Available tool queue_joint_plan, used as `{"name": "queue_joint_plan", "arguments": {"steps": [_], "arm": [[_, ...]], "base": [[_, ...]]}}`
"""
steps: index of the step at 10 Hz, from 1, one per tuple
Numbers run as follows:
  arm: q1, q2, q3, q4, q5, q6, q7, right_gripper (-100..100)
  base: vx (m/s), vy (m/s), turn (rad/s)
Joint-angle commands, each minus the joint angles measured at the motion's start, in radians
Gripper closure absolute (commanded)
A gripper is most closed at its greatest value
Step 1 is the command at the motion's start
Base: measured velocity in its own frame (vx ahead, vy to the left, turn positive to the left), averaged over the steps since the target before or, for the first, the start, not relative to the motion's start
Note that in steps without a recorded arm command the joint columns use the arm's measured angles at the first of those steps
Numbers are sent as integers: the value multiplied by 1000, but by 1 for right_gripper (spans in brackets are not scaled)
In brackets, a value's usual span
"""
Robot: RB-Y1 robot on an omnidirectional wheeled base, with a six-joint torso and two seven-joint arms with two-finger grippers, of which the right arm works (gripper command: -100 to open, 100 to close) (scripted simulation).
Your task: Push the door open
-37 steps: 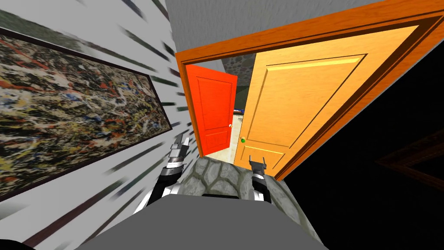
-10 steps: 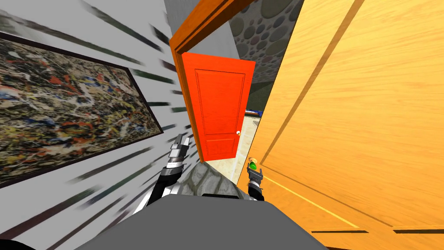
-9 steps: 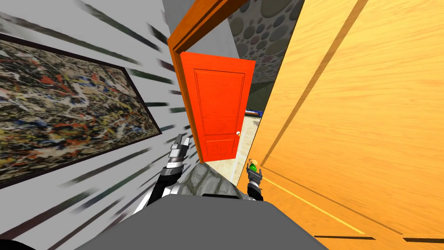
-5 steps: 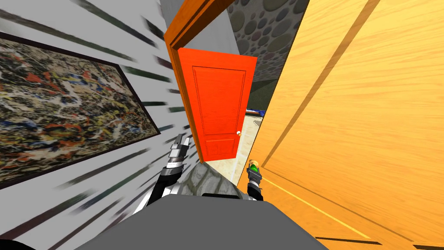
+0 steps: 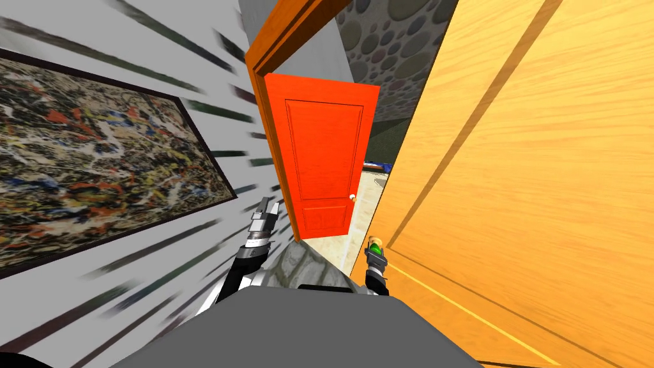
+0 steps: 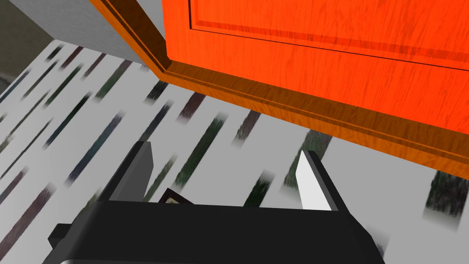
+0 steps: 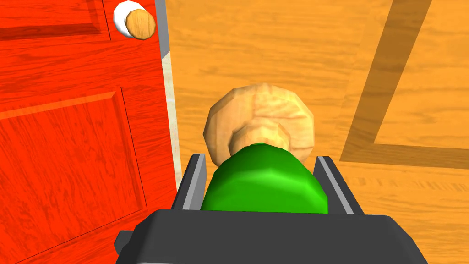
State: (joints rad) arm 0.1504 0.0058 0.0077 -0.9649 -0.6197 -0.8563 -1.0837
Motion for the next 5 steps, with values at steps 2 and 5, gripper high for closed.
{"name": "queue_joint_plan", "arguments": {"steps": [2, 5], "arm": [[-22, -21, -36, 14, -23, -26, 5, 100], [-42, -32, -90, 31, -62, -45, 28, 100]], "base": [[162, -26, 45], [177, -71, 55]]}}
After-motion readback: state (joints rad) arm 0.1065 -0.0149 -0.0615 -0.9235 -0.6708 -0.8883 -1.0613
